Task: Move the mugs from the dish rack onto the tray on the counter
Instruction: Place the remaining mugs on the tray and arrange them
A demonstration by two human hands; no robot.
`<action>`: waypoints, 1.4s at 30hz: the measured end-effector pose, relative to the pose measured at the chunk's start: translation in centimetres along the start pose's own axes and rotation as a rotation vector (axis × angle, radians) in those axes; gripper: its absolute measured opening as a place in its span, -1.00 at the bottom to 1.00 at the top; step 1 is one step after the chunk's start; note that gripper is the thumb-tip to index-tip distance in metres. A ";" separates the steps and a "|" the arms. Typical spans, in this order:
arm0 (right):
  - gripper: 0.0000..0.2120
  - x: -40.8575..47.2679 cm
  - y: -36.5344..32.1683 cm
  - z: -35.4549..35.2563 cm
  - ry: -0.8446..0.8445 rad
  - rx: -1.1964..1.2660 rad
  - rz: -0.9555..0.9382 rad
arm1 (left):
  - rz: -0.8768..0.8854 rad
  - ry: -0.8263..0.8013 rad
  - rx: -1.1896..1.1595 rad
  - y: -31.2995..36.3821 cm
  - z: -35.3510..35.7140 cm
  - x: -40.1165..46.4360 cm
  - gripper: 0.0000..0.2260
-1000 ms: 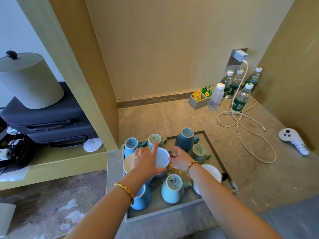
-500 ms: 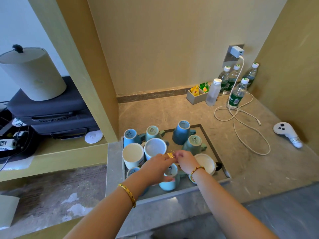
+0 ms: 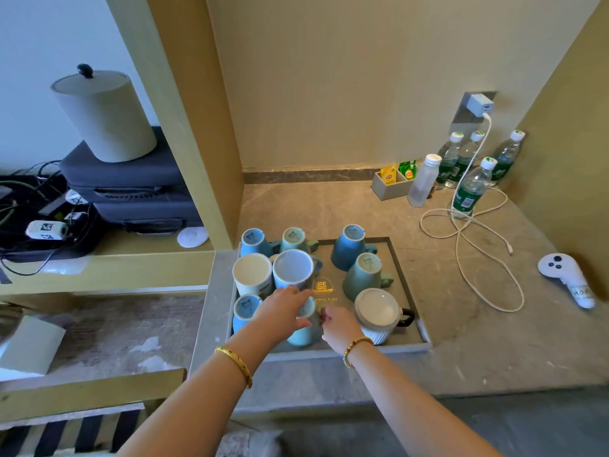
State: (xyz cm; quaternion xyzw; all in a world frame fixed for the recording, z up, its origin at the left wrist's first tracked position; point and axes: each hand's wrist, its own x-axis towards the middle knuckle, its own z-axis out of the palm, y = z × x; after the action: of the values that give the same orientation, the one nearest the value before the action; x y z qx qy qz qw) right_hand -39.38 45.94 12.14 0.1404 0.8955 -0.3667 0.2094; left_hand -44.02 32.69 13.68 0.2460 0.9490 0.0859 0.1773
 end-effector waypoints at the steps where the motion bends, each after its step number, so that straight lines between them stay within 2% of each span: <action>1: -0.86 -0.1 -0.1 0.1 -0.035 -0.003 -0.001 | -0.019 0.016 0.020 0.0 0.1 -0.1 -0.43; 5: -0.68 -0.1 -0.5 0.3 -0.094 0.077 0.022 | -0.075 0.077 0.062 -0.1 0.2 -0.4 -0.45; 9: -0.64 -0.2 -0.8 0.4 -0.133 0.160 0.013 | -0.131 0.094 0.046 -0.3 0.1 -0.5 -0.43; 13: -0.58 0.2 -0.6 1.0 -0.194 0.112 0.021 | -0.078 0.017 -0.070 -1.0 -1.1 -0.9 -0.39; 15: -0.64 0.5 -0.4 1.1 -0.210 0.182 0.056 | -0.043 -0.027 -0.089 -1.1 -1.9 -1.0 -0.44; 19: -0.83 0.6 -0.1 1.2 -0.167 0.173 0.041 | -0.024 -0.063 -0.036 -1.0 -2.7 -0.8 -0.49; 21: -0.82 0.4 0.0 1.2 -0.156 0.178 0.023 | -0.014 -0.049 -0.013 -0.8 -2.7 -0.7 -0.50; 23: -0.73 0.4 0.0 0.7 -0.112 0.181 -0.033 | -0.012 0.033 0.002 -0.5 -2.6 -0.5 -0.52; 25: -0.68 0.4 -0.4 -0.5 0.005 0.199 -0.115 | -0.020 0.154 -0.033 0.1 -2.7 -0.1 -0.61; 27: -0.71 0.7 -1.1 -2.3 0.146 0.278 -0.177 | -0.001 0.257 -0.070 0.8 -3.2 0.7 -0.69; 30: -0.72 1.6 -2.0 -5.4 0.277 0.416 -0.176 | 0.059 0.345 -0.132 1.6 -4.2 2.6 -0.70; 34: -0.74 3.1 -2.0 -8.1 0.403 0.507 -0.152 | 0.063 0.301 -0.204 1.9 -6.1 6.2 -0.63; 37: -0.76 4.5 -1.3 -9.7 0.492 0.450 -0.076 | 0.097 0.199 -0.159 2.0 -7.2 8.8 -0.52; 40: -0.67 6.1 -0.7 -11.8 0.478 0.399 0.012 | 0.118 0.118 -0.118 2.2 -7.9 11.1 -0.43; 42: -0.61 7.0 -0.3 -13.1 0.409 0.369 0.048 | 0.121 0.072 -0.150 2.5 -8.0 12.4 -0.37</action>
State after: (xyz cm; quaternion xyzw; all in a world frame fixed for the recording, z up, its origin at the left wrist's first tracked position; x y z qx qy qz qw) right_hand -49.22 55.79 17.40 0.2682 0.8338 -0.4825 0.0036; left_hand -56.06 40.38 18.03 0.2856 0.9292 0.1759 0.1553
